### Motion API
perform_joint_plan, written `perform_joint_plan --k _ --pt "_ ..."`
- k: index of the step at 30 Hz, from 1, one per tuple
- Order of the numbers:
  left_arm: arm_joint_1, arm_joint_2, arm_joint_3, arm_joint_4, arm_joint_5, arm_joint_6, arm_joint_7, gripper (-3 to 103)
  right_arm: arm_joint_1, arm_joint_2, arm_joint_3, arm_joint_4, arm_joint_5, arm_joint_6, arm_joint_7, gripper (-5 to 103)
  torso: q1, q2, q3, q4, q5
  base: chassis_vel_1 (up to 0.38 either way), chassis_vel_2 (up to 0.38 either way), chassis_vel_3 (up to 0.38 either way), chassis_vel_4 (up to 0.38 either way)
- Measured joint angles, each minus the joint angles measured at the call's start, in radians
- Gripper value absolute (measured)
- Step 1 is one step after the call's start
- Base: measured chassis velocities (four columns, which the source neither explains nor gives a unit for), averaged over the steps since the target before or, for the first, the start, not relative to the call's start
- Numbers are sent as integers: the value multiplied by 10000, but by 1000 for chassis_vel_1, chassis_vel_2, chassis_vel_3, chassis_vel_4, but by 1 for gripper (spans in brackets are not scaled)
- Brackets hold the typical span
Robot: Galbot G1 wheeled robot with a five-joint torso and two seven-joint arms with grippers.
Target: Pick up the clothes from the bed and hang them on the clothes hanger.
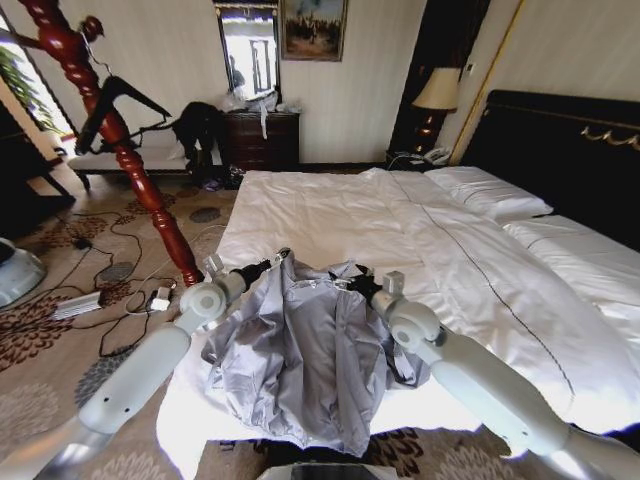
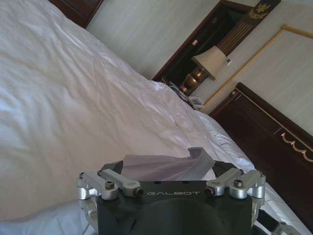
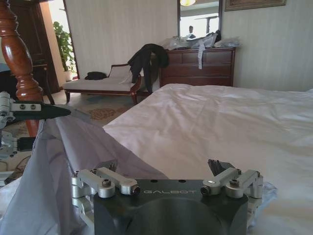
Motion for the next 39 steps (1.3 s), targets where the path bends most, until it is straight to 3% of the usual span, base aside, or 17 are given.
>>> perform_joint_plan --k 9,10,14,17,19,21,22,26,27,30,32,34,36,38,39 --pt "85 53 -141 -292 -231 18 -9 100 854 1174 -1028 -1121 -3 152 -37 100 0 0 0 -5 3 0 0 0 0" --pt "112 22 -121 -317 -234 18 -24 100 1032 1590 -1155 -1439 58 252 -7 100 1 -1 0 -5 0 0 0 0 0" --pt "176 45 -124 -401 -212 19 -27 100 1326 2462 -1312 -1996 190 281 182 100 1 -2 1 3 2 0 0 0 0" --pt "192 176 -239 -482 -164 19 -31 100 1432 2657 -1422 -2418 -30 305 202 100 1 -2 0 9 2 0 0 0 0" --pt "193 517 -446 -585 158 1 -36 100 1178 1937 -1229 -2368 -84 325 220 100 2 -2 1 -2 4 0 0 0 0" --pt "196 552 -459 -592 209 1 -37 100 1111 1804 -1182 -2307 -77 325 236 100 2 -2 1 -6 3 0 0 0 0" --pt "283 750 -504 -690 648 1 -38 100 770 1229 -932 -1928 -74 325 275 100 1 -1 0 -14 6 0 0 0 0" --pt "610 967 -542 -968 1438 -9 -142 102 220 535 -538 -1246 -96 313 376 100 1 -1 0 -5 6 0 0 0 0" --pt "845 1067 -576 -1129 1949 -12 -305 97 -114 221 -273 -899 -97 303 463 100 0 -1 0 3 4 0 0 0 0" --pt "1167 1211 -651 -1241 2586 -38 -511 99 -698 -195 241 -454 -109 278 543 100 0 -1 -1 3 5 0 0 0 0" --pt "1754 1476 -1032 -1503 3577 -117 -697 100 -1741 -706 1141 165 -128 221 593 100 0 -1 0 -4 7 0 0 0 0" --pt "1814 1502 -1082 -1550 3679 -127 -716 100 -1907 -775 1279 261 -130 213 598 100 0 -1 0 -3 7 0 0 0 0" --pt "2436 1720 -1631 -2105 4606 -230 -916 101 -3027 -950 2400 871 -244 162 609 100 -2 -1 -2 -1 7 0 0 0 0" --pt "2891 1738 -2056 -2494 5117 -256 -1132 98 -3946 -717 3462 1327 -396 139 664 100 -1 -1 -2 -1 3 0 0 0 0" --pt "2891 1738 -2056 -2494 5117 -256 -1132 98 -3946 -717 3462 1327 -396 139 664 100 -1 -1 -2 -1 3 0 0 0 0"
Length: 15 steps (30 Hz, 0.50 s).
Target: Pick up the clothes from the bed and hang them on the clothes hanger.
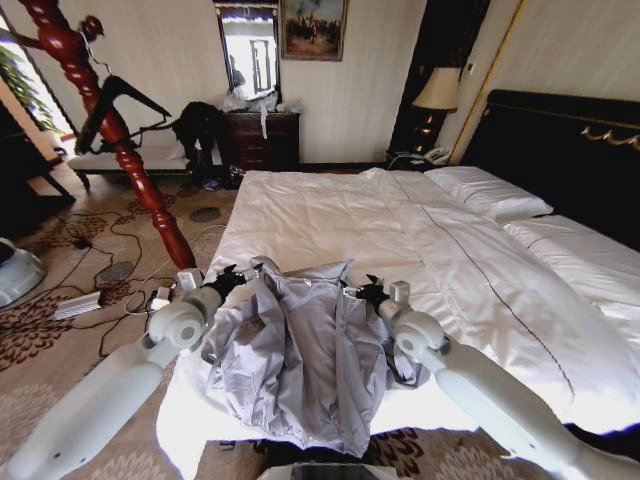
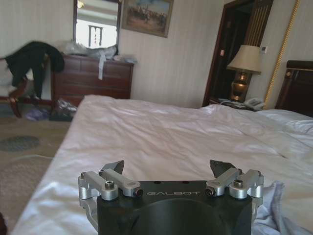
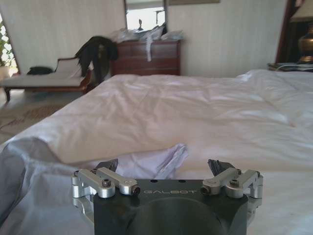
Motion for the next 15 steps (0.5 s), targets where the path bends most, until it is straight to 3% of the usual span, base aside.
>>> perform_joint_plan --k 3,6,9,15 --pt "1129 87 -1026 -684 1040 -199 -140 101 -1618 236 1678 522 -1048 191 -213 100 -1 1 -1 0 2 0 0 0 0" --pt "1685 121 -1435 -966 1395 -375 -143 100 -2187 201 2202 700 -1441 285 -334 100 -2 2 -1 -2 3 0 0 0 0" --pt "2704 141 -2170 -1627 2237 -709 -257 100 -3288 323 3172 1074 -2771 847 -565 100 0 2 0 6 1 0 0 0 0" --pt "3345 462 -3257 -2660 1894 -540 -619 100 -4696 777 3989 1760 -3816 1123 -894 100 -2 2 0 -3 5 0 0 0 0"
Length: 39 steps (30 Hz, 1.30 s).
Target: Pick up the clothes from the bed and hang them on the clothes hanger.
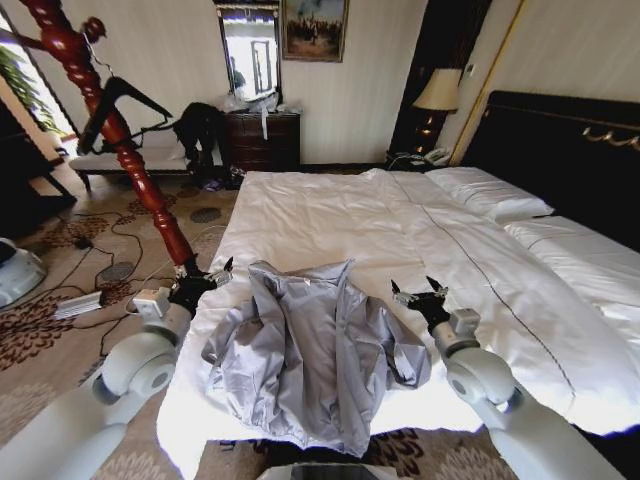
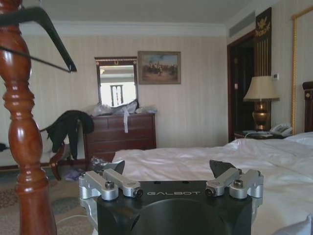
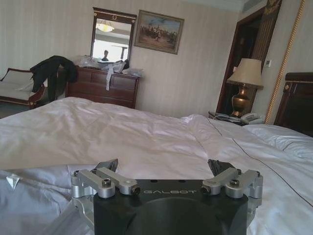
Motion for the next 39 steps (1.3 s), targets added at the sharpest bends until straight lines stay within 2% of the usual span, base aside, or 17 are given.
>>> perform_joint_plan --k 6,7,8,10,11,15,16,17,18,19,20,22,23,24,26,32,39 --pt "680 116 -1042 -618 -188 267 -247 93 -702 367 442 466 -106 -83 -65 100 3 -1 1 2 -3 0 0 0 0" --pt "1105 -38 -1645 -898 -348 436 -272 82 -1006 544 566 684 -155 -161 -63 100 2 -1 1 6 -3 0 0 0 0" --pt "1190 -69 -1799 -959 -398 484 -272 82 -1128 588 611 752 -198 -177 -65 100 2 0 1 8 -2 0 0 0 0" --pt "1303 4 -2460 -1234 -807 947 -457 70 -1786 660 981 1014 -357 -168 -185 100 2 0 1 6 -6 0 0 0 0" --pt "1303 4 -2460 -1234 -807 947 -457 70 -1786 660 981 1014 -357 -168 -185 100 2 0 1 6 -6 0 0 0 0" --pt "270 901 -2922 -1392 -2121 2019 -1432 81 -2352 750 1481 1314 -409 -98 -339 100 2 -1 1 1 -4 0 0 0 0" --pt "270 901 -2922 -1392 -2121 2019 -1432 81 -2352 750 1481 1314 -409 -98 -339 100 2 -1 1 1 -4 0 0 0 0" --pt "-462 1323 -2767 -1372 -2514 2189 -1623 85 -2370 814 1531 1369 -406 -95 -343 100 3 -1 2 2 -5 0 0 0 0" --pt "-462 1323 -2767 -1372 -2514 2189 -1623 85 -2370 814 1531 1369 -406 -95 -343 100 3 -1 2 2 -5 0 0 0 0" --pt "-1323 1696 -2386 -1174 -2904 2258 -1841 87 -2370 902 1537 1426 -389 -101 -371 100 3 -1 2 2 -2 0 0 0 0" --pt "-4219 2383 -686 -65 -4278 2379 -2588 89 -2511 1237 1410 1574 -543 -161 -442 100 6 -2 4 -2 -8 0 0 0 0" --pt "-5520 2629 -202 482 -4876 2487 -2741 89 -2563 1320 1387 1599 -685 -159 -454 100 7 -3 4 -4 -8 0 0 0 0" --pt "-5520 2629 -202 482 -4876 2487 -2741 89 -2563 1320 1387 1599 -685 -159 -454 100 7 -3 4 -4 -8 0 0 0 0" --pt "-6514 2946 -56 969 -5454 2642 -2845 89 -2496 1333 1327 1581 -742 -156 -454 100 6 -3 3 -3 -1 0 0 0 0" --pt "-7188 3268 -25 1505 -5924 2789 -2900 89 -2392 1311 1260 1508 -742 -150 -442 100 5 -2 3 9 3 0 0 0 0" --pt "-8491 3559 547 2579 -6338 3073 -2994 89 -2307 1298 1160 1478 -697 -151 -409 100 5 -2 3 3 -7 0 0 0 0" --pt "-9342 3541 1037 4170 -6503 3214 -2396 96 -2338 1370 1161 1477 -700 -230 -396 100 5 -3 3 6 -8 0 0 0 0"
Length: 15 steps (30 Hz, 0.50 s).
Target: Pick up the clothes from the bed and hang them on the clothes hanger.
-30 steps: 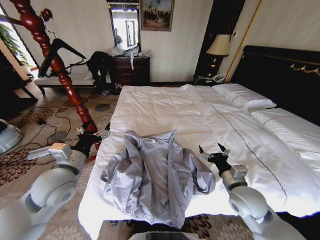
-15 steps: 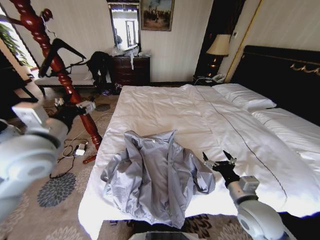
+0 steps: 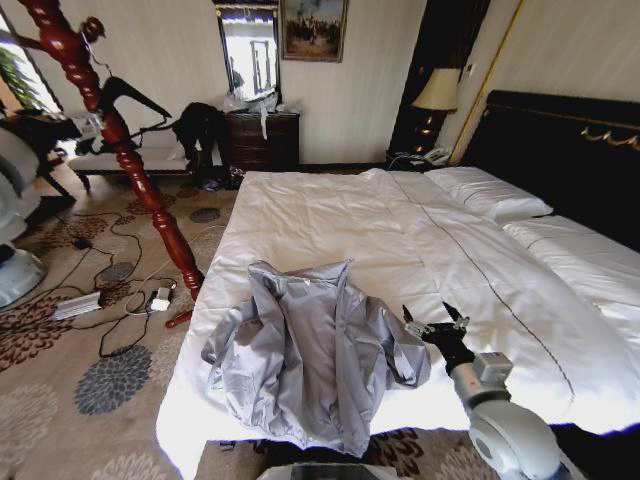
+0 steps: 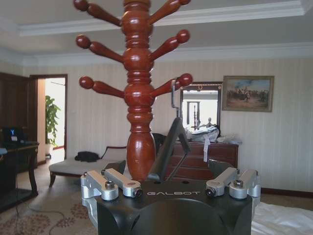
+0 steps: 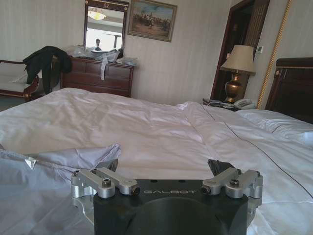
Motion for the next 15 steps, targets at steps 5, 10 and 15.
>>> perform_joint_plan --k 5,10,15 --pt "-1346 -308 1195 1129 -25 -24 596 96 -8 -23 7 -2 31 -45 45 100 -3 0 -1 -2 4 0 0 0 0" --pt "-3155 -1283 3256 2544 324 6 717 96 -57 -17 74 4 66 -71 81 100 -2 0 0 -6 -1 0 0 0 0" --pt "-4659 -2294 4477 3252 669 62 646 96 -189 152 168 -13 51 -71 86 100 0 0 1 -10 6 0 0 0 0"
